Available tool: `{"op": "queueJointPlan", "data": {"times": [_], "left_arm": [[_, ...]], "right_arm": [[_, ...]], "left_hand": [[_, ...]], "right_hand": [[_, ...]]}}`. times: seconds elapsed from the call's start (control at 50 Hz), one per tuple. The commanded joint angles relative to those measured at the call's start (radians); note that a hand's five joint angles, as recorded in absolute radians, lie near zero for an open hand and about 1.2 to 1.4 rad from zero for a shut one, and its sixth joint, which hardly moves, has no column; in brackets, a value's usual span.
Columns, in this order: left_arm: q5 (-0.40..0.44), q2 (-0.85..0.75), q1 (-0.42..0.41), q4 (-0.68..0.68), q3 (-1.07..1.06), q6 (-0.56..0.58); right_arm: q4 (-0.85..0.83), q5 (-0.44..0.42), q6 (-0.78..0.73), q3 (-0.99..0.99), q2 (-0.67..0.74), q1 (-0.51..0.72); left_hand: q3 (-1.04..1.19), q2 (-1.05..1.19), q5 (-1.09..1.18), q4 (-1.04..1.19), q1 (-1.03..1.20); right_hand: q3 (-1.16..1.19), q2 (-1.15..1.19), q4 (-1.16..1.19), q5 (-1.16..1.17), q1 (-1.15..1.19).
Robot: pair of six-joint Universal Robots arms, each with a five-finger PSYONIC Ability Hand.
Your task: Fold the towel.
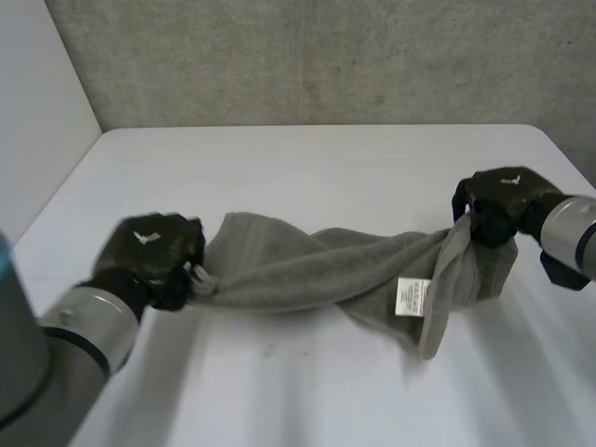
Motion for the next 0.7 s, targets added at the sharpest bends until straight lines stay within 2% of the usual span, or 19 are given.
{"op": "queueJointPlan", "data": {"times": [0.02,0.1,0.24,0.36,0.42,0.44,0.46,0.48,0.5,0.52,0.54,0.56,0.58,0.62,0.64,0.66,0.7], "left_arm": [[0.014,0.055,0.090,-0.012,0.020,-0.105],[0.014,0.017,0.116,-0.008,0.037,-0.113],[0.003,-0.266,0.140,0.024,0.182,-0.116],[0.004,-0.452,0.154,0.024,0.358,-0.120],[0.004,-0.491,0.154,0.025,0.402,-0.120],[0.004,-0.526,0.154,0.028,0.444,-0.120],[0.004,-0.558,0.154,0.033,0.487,-0.122],[0.004,-0.558,0.154,0.033,0.488,-0.122],[0.003,-0.587,0.153,0.038,0.526,-0.122],[0.003,-0.613,0.151,0.042,0.561,-0.122],[0.003,-0.613,0.151,0.042,0.561,-0.122],[0.003,-0.633,0.153,0.045,0.590,-0.120],[0.003,-0.633,0.153,0.045,0.590,-0.120],[0.001,-0.646,0.153,0.044,0.626,-0.117],[0.001,-0.646,0.153,0.044,0.626,-0.117],[0.003,-0.644,0.153,0.042,0.626,-0.119],[0.003,-0.635,0.153,0.042,0.620,-0.119]], "right_arm": [[0.035,-0.024,0.040,-0.128,0.020,-0.041],[0.035,-0.005,0.033,-0.178,0.117,-0.035],[0.032,0.055,0.040,-0.314,0.328,-0.029],[0.000,0.080,0.031,-0.356,0.402,-0.010],[-0.065,0.088,0.031,-0.351,0.416,-0.009],[-0.095,0.095,0.034,-0.344,0.414,-0.007],[-0.095,0.095,0.034,-0.343,0.414,-0.007],[-0.120,0.107,0.036,-0.339,0.413,-0.007],[-0.137,0.120,0.037,-0.336,0.407,-0.007],[-0.137,0.120,0.037,-0.336,0.407,-0.007],[-0.146,0.130,0.039,-0.333,0.395,-0.007],[-0.154,0.146,0.040,-0.325,0.375,-0.007],[-0.154,0.146,0.040,-0.325,0.374,-0.007],[-0.157,0.152,0.040,-0.311,0.347,-0.009],[-0.160,0.150,0.033,-0.293,0.315,-0.012],[-0.163,0.147,0.024,-0.267,0.280,-0.013],[-0.164,0.141,0.010,-0.238,0.243,-0.015]], "left_hand": [[0.181,0.181,0.231,0.180,0.224],[0.181,0.181,0.231,0.180,0.224],[0.181,0.181,0.231,0.180,0.224],[0.181,0.181,0.231,0.180,0.224],[0.181,0.181,0.231,0.180,0.224],[0.181,0.181,0.231,0.180,0.224],[0.181,0.181,0.231,0.180,0.224],[0.181,0.181,0.231,0.180,0.224],[0.039,0.039,0.089,0.037,0.082],[-0.204,-0.204,-0.153,-0.205,-0.161],[-0.206,-0.206,-0.156,-0.208,-0.163],[-0.485,-0.485,-0.435,-0.487,-0.442],[-0.488,-0.488,-0.438,-0.489,-0.445],[-0.914,-0.915,-0.864,-0.916,-0.872],[-0.916,-0.917,-0.866,-0.918,-0.874],[-1.033,-1.033,-0.983,-1.034,-0.990],[-1.031,-1.031,-0.981,-1.033,-0.988]], "right_hand": [[0.189,0.182,0.180,0.187,0.006],[0.189,0.182,0.180,0.187,0.006],[0.189,0.182,0.180,0.187,0.006],[0.189,0.182,0.180,0.187,0.006],[0.189,0.182,0.180,0.187,0.006],[-0.008,-0.015,-0.017,-0.009,-0.191],[-0.009,-0.017,-0.019,-0.011,-0.193],[-0.556,-0.563,-0.565,-0.558,-0.739],[-0.968,-0.975,-0.978,-0.970,-1.151],[-0.972,-0.980,-0.982,-0.974,-1.156],[-1.033,-1.040,-1.042,-1.034,-1.216],[-1.033,-1.040,-1.042,-1.034,-1.216],[-1.033,-1.040,-1.042,-1.034,-1.216],[-1.033,-1.040,-1.042,-1.034,-1.216],[-1.033,-1.040,-1.042,-1.034,-1.216],[-1.033,-1.040,-1.042,-1.034,-1.216],[-1.033,-1.040,-1.042,-1.034,-1.216]]}}
